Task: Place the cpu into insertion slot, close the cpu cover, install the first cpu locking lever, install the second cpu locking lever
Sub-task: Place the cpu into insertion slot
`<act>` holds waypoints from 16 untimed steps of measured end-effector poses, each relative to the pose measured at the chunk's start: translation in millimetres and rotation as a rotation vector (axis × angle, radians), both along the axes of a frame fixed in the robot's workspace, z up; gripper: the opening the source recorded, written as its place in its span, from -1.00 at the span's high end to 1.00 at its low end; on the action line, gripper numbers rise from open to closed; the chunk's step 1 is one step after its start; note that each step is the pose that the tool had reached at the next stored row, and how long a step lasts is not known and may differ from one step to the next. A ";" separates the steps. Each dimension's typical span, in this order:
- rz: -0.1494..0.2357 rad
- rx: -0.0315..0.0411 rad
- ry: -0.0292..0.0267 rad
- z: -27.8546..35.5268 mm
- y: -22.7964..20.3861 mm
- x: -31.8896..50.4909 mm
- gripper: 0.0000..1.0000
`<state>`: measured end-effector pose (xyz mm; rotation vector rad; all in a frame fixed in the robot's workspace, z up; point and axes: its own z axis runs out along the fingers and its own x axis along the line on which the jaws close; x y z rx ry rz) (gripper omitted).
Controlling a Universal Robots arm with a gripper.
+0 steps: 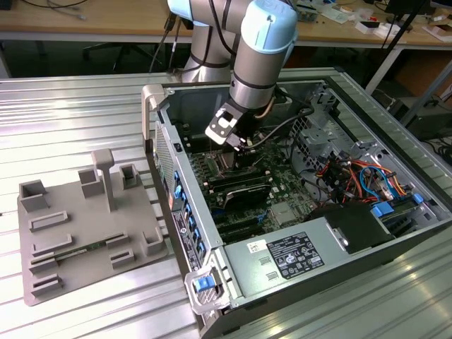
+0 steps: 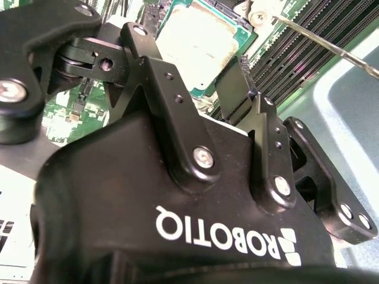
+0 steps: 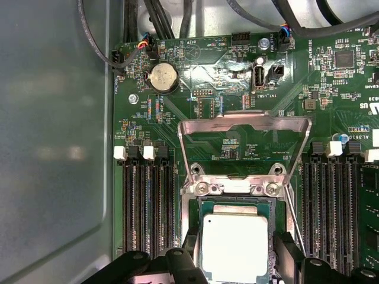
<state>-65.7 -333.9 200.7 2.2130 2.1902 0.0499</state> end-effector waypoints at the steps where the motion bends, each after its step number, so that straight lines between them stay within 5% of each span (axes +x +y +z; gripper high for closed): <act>1: 0.000 0.0000 0.0001 0.0 0.0 0.0 -0.24; 16: 0.000 0.0000 0.0000 1.0 0.0 0.0 -0.24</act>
